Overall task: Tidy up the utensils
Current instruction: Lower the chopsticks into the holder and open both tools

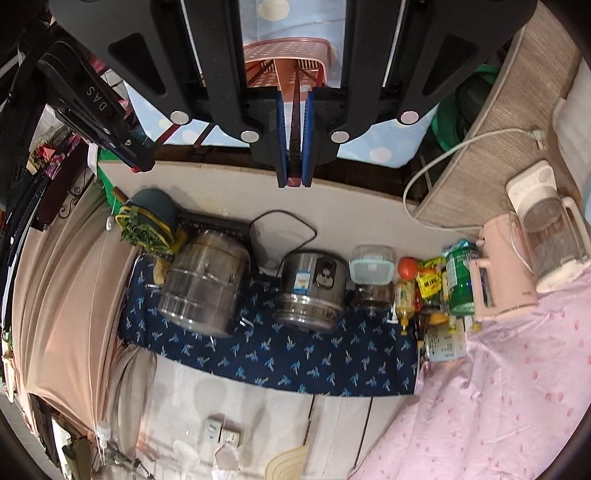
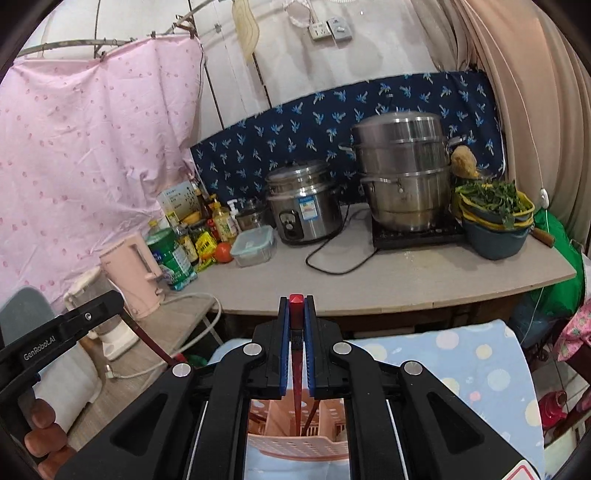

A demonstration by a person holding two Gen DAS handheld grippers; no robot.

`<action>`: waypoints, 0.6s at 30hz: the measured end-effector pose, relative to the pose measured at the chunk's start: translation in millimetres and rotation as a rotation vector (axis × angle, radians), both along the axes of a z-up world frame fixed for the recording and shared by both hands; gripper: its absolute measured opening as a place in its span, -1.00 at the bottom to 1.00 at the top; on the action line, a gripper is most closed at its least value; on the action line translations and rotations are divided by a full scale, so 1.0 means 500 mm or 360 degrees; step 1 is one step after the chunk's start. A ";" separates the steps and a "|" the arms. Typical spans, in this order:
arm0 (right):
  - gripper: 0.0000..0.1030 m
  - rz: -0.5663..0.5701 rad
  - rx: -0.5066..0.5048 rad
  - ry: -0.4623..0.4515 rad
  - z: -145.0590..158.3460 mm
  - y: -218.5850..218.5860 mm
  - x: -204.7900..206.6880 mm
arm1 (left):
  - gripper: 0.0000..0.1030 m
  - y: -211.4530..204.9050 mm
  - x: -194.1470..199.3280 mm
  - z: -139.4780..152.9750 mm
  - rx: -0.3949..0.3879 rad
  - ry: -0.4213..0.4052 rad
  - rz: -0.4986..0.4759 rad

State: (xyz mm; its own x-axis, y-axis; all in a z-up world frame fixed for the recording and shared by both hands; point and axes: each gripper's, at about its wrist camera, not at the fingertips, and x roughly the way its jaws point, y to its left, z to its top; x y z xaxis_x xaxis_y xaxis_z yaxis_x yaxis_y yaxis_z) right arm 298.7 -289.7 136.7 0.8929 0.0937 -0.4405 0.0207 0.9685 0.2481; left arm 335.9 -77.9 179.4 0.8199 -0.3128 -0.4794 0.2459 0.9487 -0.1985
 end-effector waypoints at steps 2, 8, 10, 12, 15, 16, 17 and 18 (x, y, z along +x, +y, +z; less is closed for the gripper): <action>-0.86 0.0000 -0.0014 0.0035 -0.019 0.000 0.007 | -0.85 -0.004 0.005 -0.019 0.0000 0.0030 -0.0010; -0.61 -0.0020 -0.0017 0.0050 -0.037 -0.006 0.003 | -0.61 -0.011 0.001 -0.036 0.0013 0.0036 -0.0022; -0.45 -0.0028 -0.0009 0.0028 -0.031 -0.008 -0.007 | -0.35 -0.011 -0.006 -0.035 0.0026 0.0013 -0.0003; -0.41 -0.0030 -0.0017 0.0007 -0.021 -0.007 -0.019 | -0.20 -0.010 -0.016 -0.032 0.0048 -0.0013 0.0021; -0.33 -0.0031 -0.0042 -0.0017 -0.010 -0.004 -0.041 | -0.16 -0.007 -0.032 -0.029 0.0071 -0.0023 0.0036; -0.32 -0.0026 -0.0043 -0.0019 -0.007 -0.002 -0.047 | -0.16 -0.005 -0.037 -0.029 0.0076 -0.0019 0.0039; -0.31 -0.0020 -0.0039 -0.0021 -0.005 -0.002 -0.057 | -0.16 -0.002 -0.043 -0.028 0.0079 -0.0014 0.0043; -0.31 -0.0016 -0.0037 -0.0023 -0.002 -0.001 -0.065 | -0.16 0.001 -0.050 -0.027 0.0079 -0.0012 0.0044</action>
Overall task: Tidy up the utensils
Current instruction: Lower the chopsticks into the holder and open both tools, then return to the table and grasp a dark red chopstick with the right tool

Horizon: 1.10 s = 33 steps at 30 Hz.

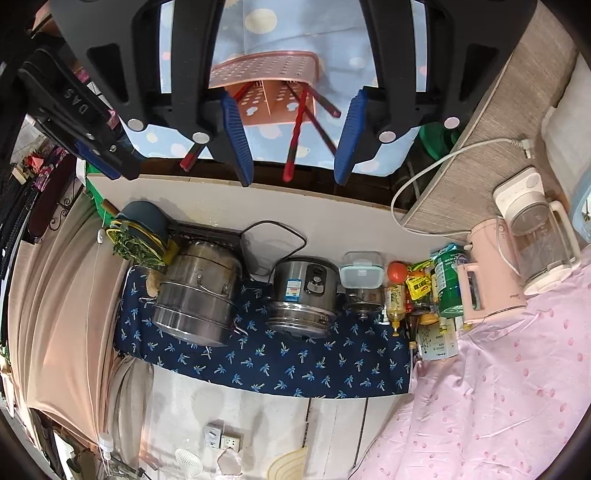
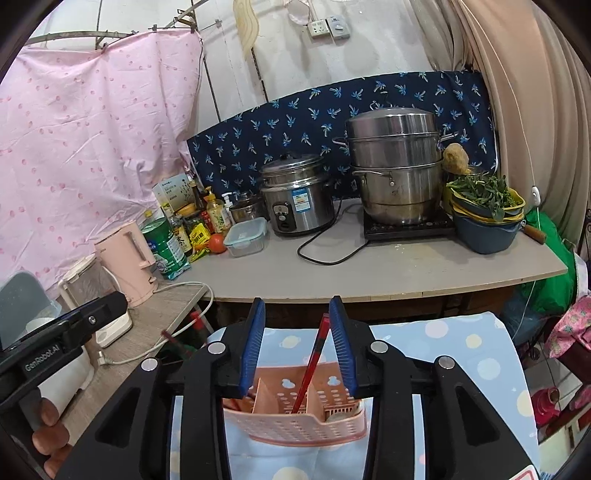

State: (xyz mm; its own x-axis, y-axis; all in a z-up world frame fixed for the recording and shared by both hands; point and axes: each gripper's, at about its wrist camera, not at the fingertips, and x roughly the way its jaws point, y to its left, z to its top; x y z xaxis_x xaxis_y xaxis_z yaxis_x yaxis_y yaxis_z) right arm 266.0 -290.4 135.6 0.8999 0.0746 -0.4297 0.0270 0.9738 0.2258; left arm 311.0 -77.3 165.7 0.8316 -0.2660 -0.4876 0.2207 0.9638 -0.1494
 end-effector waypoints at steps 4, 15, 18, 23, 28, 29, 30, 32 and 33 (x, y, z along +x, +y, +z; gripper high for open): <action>-0.29 0.0021 0.0004 0.0013 -0.001 0.008 -0.042 | -0.08 0.011 -0.036 -0.003 0.0024 0.0010 0.0012; -0.29 0.0080 -0.0043 0.0099 -0.062 0.051 -0.188 | 0.00 0.028 -0.151 -0.070 0.0157 0.0110 0.0045; -0.29 0.0105 -0.0033 0.0144 -0.088 0.062 -0.225 | 0.01 0.034 -0.180 -0.098 0.0188 0.0156 0.0049; -0.29 0.0130 -0.0036 0.0225 -0.130 0.079 -0.279 | 0.01 0.046 -0.223 -0.146 0.0213 0.0251 0.0042; -0.29 0.0126 -0.0072 0.0300 -0.179 0.093 -0.338 | 0.01 0.061 -0.270 -0.195 0.0220 0.0346 0.0024; -0.29 0.0126 -0.0078 0.0323 -0.191 0.096 -0.348 | 0.01 0.064 -0.276 -0.203 0.0219 0.0367 0.0021; -0.29 0.0122 -0.0084 0.0343 -0.204 0.098 -0.359 | 0.01 0.067 -0.284 -0.212 0.0221 0.0384 0.0019; -0.29 0.0117 -0.0097 0.0380 -0.228 0.103 -0.380 | 0.01 0.072 -0.303 -0.233 0.0233 0.0415 0.0019; -0.29 0.0118 -0.0103 0.0400 -0.239 0.106 -0.390 | 0.01 0.075 -0.312 -0.243 0.0237 0.0429 0.0019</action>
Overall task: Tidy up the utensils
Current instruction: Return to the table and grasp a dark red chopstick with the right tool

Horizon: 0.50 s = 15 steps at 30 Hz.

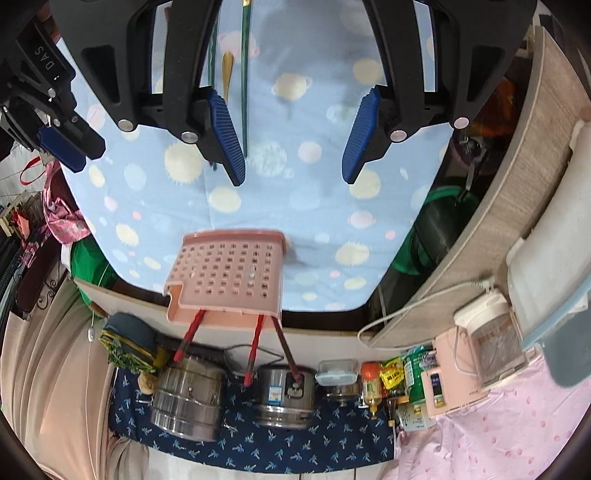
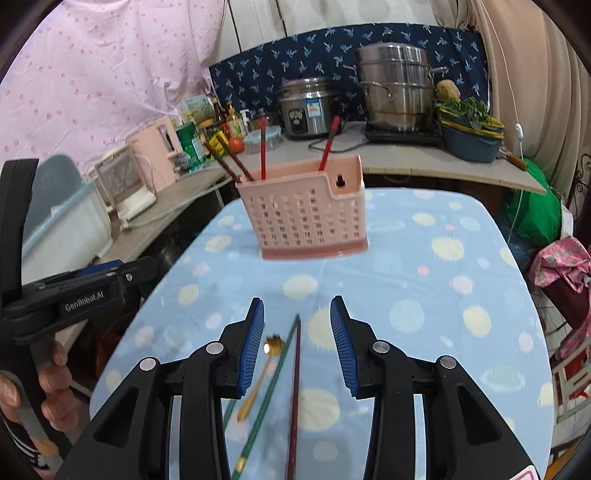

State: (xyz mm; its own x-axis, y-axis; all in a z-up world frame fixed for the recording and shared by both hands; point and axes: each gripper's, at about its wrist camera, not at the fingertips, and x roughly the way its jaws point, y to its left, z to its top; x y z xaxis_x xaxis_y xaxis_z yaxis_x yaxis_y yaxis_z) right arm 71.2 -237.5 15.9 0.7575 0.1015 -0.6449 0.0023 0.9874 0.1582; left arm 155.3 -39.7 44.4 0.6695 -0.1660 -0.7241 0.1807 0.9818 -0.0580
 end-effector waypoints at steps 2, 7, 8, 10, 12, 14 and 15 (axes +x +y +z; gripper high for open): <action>-0.29 0.0000 -0.0004 0.0050 -0.025 0.003 -0.016 | 0.01 0.004 -0.015 -0.020 0.0006 0.0033 0.0001; -0.29 -0.0002 -0.0006 0.0159 -0.089 0.009 -0.061 | 0.02 0.007 -0.058 -0.071 0.0040 0.0109 -0.0016; -0.29 -0.0005 -0.0014 0.0179 -0.102 0.010 -0.069 | 0.06 0.007 -0.067 -0.083 0.0049 0.0126 -0.0023; -0.29 -0.0009 -0.0014 0.0229 -0.129 0.011 -0.086 | 0.08 0.006 -0.084 -0.109 0.0067 0.0162 -0.0036; -0.29 -0.0009 0.0002 0.0281 -0.156 0.012 -0.101 | 0.09 0.009 -0.098 -0.132 0.0065 0.0203 -0.0049; -0.29 -0.0003 0.0012 0.0328 -0.178 0.015 -0.115 | 0.09 0.010 -0.115 -0.160 0.0067 0.0258 -0.0064; -0.29 0.0000 0.0014 0.0345 -0.186 0.017 -0.120 | 0.09 0.010 -0.122 -0.172 0.0073 0.0279 -0.0072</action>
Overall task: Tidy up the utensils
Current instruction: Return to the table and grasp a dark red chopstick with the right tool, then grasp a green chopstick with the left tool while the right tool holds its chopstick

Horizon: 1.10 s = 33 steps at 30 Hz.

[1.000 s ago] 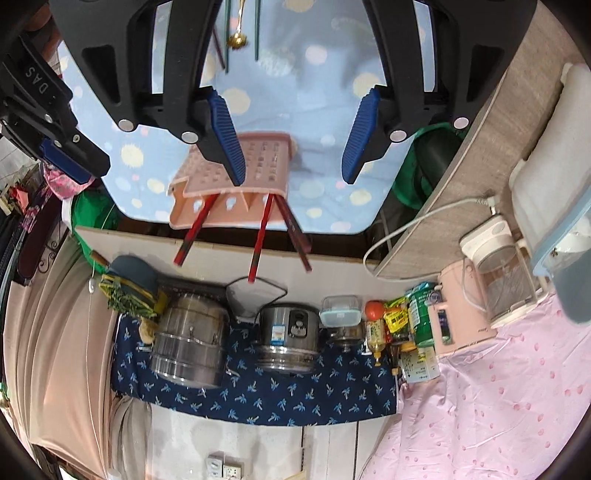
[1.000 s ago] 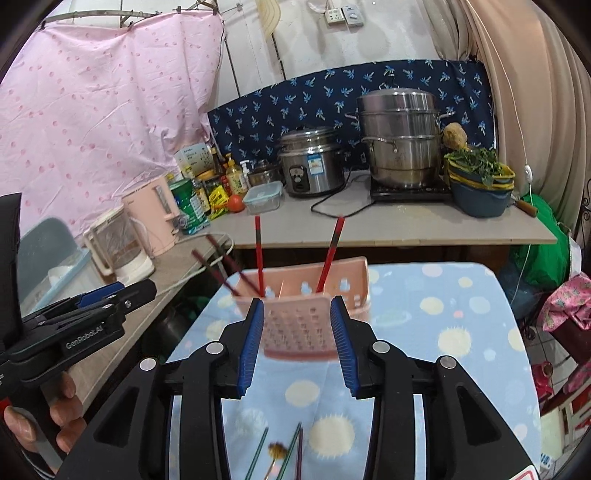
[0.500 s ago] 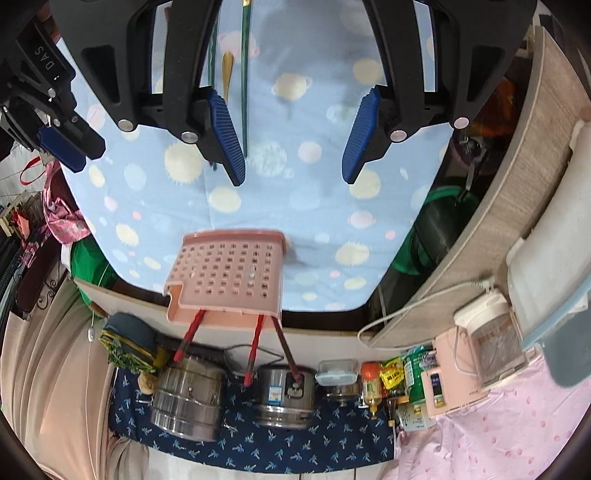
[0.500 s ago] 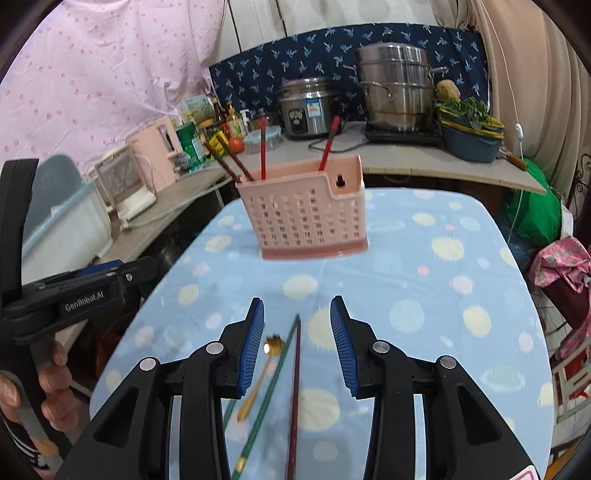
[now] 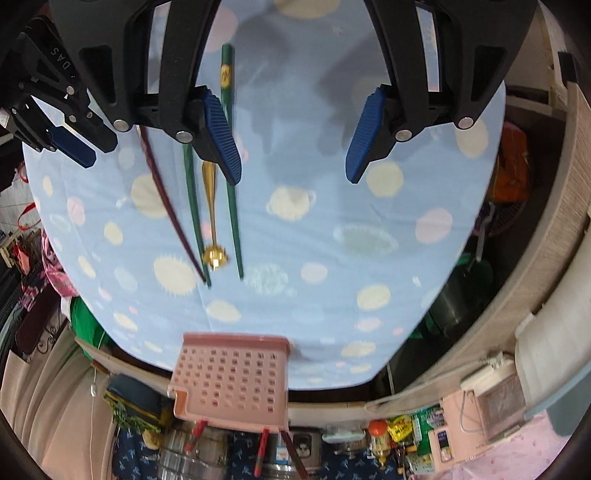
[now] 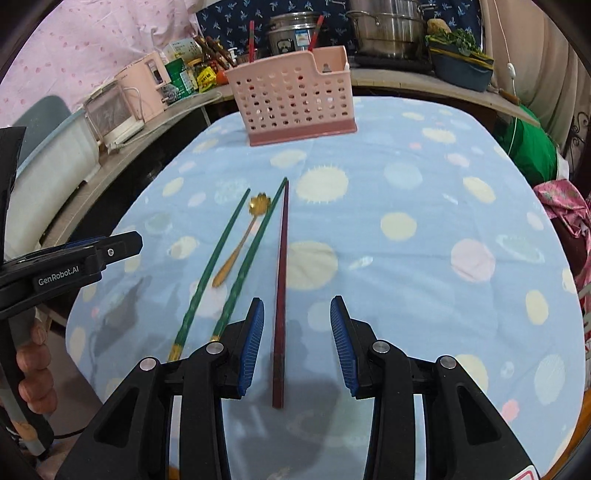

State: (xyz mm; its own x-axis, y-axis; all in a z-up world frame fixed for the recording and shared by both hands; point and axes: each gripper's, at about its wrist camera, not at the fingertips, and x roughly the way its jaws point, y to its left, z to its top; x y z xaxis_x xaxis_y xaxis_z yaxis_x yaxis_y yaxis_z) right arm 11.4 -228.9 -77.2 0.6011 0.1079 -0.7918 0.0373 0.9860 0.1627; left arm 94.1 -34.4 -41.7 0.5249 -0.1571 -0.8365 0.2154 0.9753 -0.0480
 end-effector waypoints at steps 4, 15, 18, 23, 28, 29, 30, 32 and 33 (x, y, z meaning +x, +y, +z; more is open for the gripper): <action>-0.29 0.0017 -0.0023 0.0032 -0.022 0.014 -0.018 | 0.09 0.001 -0.023 -0.030 0.0019 0.0057 -0.0015; -0.44 0.0048 -0.0055 0.0054 -0.039 0.030 -0.026 | 0.18 -0.017 -0.062 -0.058 0.0023 0.0121 -0.0084; -0.56 0.0057 -0.0075 0.0065 -0.045 0.035 -0.027 | 0.18 -0.023 -0.070 -0.065 0.0024 0.0139 -0.0105; -0.71 0.0051 -0.0075 0.0084 -0.053 0.035 -0.030 | 0.19 -0.028 -0.077 -0.073 0.0021 0.0164 -0.0126; -0.82 0.0039 -0.0076 0.0086 -0.055 0.031 -0.031 | 0.18 -0.034 -0.082 -0.084 0.0017 0.0193 -0.0149; -0.83 0.0037 -0.0074 0.0086 -0.055 0.031 -0.030 | 0.18 -0.036 -0.083 -0.086 0.0018 0.0197 -0.0153; -0.84 0.0036 -0.0074 0.0086 -0.056 0.031 -0.030 | 0.18 -0.037 -0.084 -0.088 0.0020 0.0202 -0.0157; -0.84 0.0036 -0.0076 0.0086 -0.056 0.032 -0.031 | 0.18 -0.039 -0.084 -0.092 0.0017 0.0214 -0.0162; -0.84 0.0036 -0.0075 0.0086 -0.056 0.032 -0.031 | 0.18 -0.039 -0.084 -0.094 0.0015 0.0218 -0.0162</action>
State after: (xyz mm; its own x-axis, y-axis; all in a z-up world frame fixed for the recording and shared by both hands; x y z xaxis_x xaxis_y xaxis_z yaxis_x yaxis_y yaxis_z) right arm -3.9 -213.1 -105.0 0.5551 0.0829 -0.8276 0.0222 0.9932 0.1143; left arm 52.1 -53.8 -88.5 0.3874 -0.1956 -0.9009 0.3052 0.9493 -0.0748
